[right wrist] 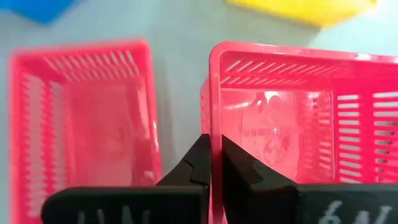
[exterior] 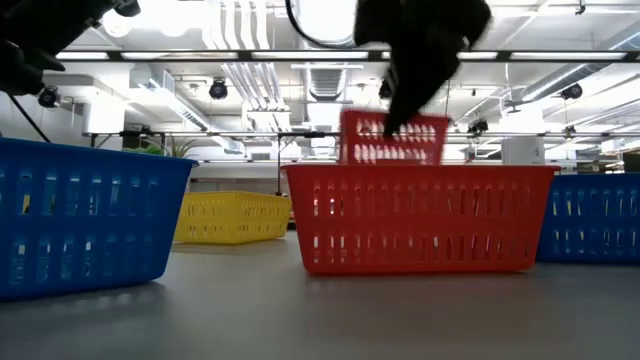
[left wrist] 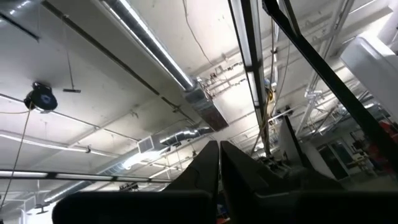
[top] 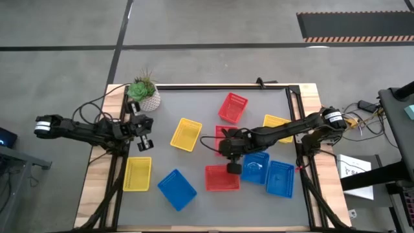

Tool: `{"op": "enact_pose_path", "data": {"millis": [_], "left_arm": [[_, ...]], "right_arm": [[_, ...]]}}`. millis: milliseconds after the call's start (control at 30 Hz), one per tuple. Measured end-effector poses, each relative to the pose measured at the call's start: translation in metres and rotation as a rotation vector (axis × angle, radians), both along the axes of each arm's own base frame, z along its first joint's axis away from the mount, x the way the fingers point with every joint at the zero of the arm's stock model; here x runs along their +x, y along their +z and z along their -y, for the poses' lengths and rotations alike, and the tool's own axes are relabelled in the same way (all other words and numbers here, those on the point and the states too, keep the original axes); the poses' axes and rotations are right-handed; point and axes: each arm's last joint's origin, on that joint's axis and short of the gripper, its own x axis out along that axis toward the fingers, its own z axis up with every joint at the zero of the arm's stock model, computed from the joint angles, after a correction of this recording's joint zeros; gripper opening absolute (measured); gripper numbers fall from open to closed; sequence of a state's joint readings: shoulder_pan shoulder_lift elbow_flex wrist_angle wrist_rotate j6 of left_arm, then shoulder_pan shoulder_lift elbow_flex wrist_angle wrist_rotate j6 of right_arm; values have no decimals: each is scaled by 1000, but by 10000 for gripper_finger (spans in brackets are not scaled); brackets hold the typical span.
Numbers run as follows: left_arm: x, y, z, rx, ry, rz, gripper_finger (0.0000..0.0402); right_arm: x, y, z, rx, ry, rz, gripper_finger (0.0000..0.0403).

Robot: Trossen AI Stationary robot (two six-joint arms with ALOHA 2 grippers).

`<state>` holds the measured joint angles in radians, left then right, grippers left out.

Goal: Stack baskets by color
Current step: Stack the middle red bin on the top red bin

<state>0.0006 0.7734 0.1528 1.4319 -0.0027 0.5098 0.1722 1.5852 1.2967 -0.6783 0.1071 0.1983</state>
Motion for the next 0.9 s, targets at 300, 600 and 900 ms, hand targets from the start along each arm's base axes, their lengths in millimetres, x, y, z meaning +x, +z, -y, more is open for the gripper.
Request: {"op": "enact_pose_path", "data": {"millis": [300, 600, 900], "left_arm": [[2, -6, 0, 0, -1, -32, 0], [1, -9, 0, 2, 2, -37, 0], [1, -9, 0, 15, 20, -37, 0]], "right_arm": [[11, 66, 12, -188, -206, 134, 9], [9, 79, 66, -209, -463, 110, 9], [11, 69, 105, -210, -554, 68, 9]]}}
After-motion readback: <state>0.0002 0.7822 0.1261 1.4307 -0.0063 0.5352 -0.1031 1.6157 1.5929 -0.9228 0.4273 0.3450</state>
